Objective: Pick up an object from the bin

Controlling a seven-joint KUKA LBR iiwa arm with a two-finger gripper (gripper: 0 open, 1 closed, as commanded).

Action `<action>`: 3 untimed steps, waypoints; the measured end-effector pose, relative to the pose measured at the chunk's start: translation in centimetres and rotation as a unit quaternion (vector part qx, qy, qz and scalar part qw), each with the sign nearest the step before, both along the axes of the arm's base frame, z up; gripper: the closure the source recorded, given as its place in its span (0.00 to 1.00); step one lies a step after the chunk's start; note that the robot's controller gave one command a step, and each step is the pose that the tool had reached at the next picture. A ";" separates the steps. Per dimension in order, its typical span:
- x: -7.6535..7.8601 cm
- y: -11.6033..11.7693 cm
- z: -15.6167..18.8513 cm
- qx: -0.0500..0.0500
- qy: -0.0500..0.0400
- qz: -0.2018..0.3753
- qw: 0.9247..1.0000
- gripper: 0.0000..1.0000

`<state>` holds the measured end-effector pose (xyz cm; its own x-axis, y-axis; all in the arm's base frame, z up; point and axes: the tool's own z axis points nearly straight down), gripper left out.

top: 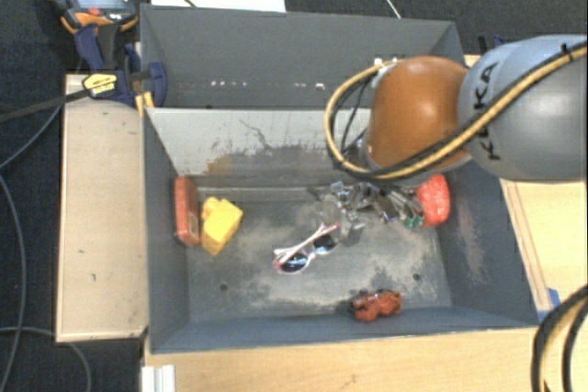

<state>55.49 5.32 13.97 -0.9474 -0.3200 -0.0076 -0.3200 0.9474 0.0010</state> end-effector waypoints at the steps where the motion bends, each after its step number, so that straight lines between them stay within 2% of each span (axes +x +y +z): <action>1: 0.1 0.1 -0.4 0.000 0.000 0.000 1.000 1.00; 2: -0.6 0.7 4.7 0.000 0.000 0.092 0.996 1.00; 3: 1.0 1.2 2.4 0.000 -0.002 0.077 0.997 1.00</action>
Offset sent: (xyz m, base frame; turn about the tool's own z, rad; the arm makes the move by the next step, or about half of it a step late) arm -0.0078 0.0077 0.0599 -0.1981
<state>56.46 6.56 16.35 -0.8867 -0.4623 -0.0117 -0.4623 0.8867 -0.0006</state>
